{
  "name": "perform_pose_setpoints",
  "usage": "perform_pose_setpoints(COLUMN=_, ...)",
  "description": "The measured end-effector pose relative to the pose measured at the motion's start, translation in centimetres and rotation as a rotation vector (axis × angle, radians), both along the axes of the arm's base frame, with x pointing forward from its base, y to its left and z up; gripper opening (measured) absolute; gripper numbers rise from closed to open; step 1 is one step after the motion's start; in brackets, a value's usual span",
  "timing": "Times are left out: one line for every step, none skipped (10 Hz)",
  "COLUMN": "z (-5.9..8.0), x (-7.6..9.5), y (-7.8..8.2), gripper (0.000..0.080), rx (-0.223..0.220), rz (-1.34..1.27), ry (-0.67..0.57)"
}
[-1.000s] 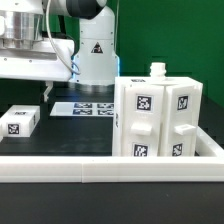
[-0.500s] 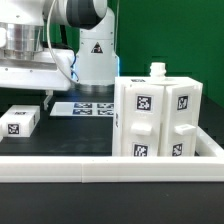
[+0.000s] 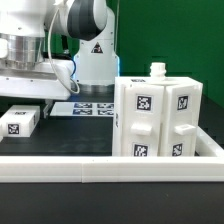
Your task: Assemble cabinet
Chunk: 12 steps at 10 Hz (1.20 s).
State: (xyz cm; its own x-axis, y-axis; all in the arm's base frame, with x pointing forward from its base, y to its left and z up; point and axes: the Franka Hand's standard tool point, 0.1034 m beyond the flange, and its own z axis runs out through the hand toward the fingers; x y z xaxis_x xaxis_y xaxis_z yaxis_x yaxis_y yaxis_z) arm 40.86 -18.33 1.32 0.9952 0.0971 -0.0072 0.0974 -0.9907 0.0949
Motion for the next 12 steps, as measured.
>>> perform_pose_setpoints(z=0.0, x=0.1, y=0.0, gripper=0.0763, rx=0.0, rz=0.001, ry=-0.001)
perform_pose_setpoints(z=0.1, x=0.3, y=0.1, gripper=0.0627, rx=0.0, rz=0.003, ry=-0.004)
perform_pose_setpoints(z=0.1, x=0.3, y=0.0, gripper=0.056, rx=-0.001, rz=0.003, ry=-0.005)
perform_pose_setpoints(z=0.1, x=0.3, y=0.0, gripper=0.056, rx=-0.001, rz=0.003, ry=-0.005)
perform_pose_setpoints(z=0.1, x=0.3, y=0.0, gripper=0.0561, rx=-0.001, rz=0.003, ry=-0.005)
perform_pose_setpoints(z=0.1, x=0.3, y=0.0, gripper=0.0561, rx=-0.001, rz=0.003, ry=-0.005)
perform_pose_setpoints(z=0.1, x=0.3, y=0.0, gripper=0.0561, rx=-0.001, rz=0.003, ry=-0.005)
perform_pose_setpoints(z=0.2, x=0.3, y=0.1, gripper=0.0561, rx=0.001, rz=0.003, ry=-0.004)
perform_pose_setpoints(z=1.4, x=0.7, y=0.5, gripper=0.0561, rx=0.017, rz=0.004, ry=0.002)
perform_pose_setpoints(z=3.0, x=1.2, y=1.3, gripper=0.0561, rx=0.031, rz=-0.002, ry=-0.009)
perform_pose_setpoints(z=4.5, x=1.7, y=2.3, gripper=0.0561, rx=0.048, rz=-0.014, ry=-0.018)
perform_pose_setpoints(z=5.9, x=2.2, y=3.4, gripper=0.0562, rx=0.063, rz=-0.022, ry=-0.028)
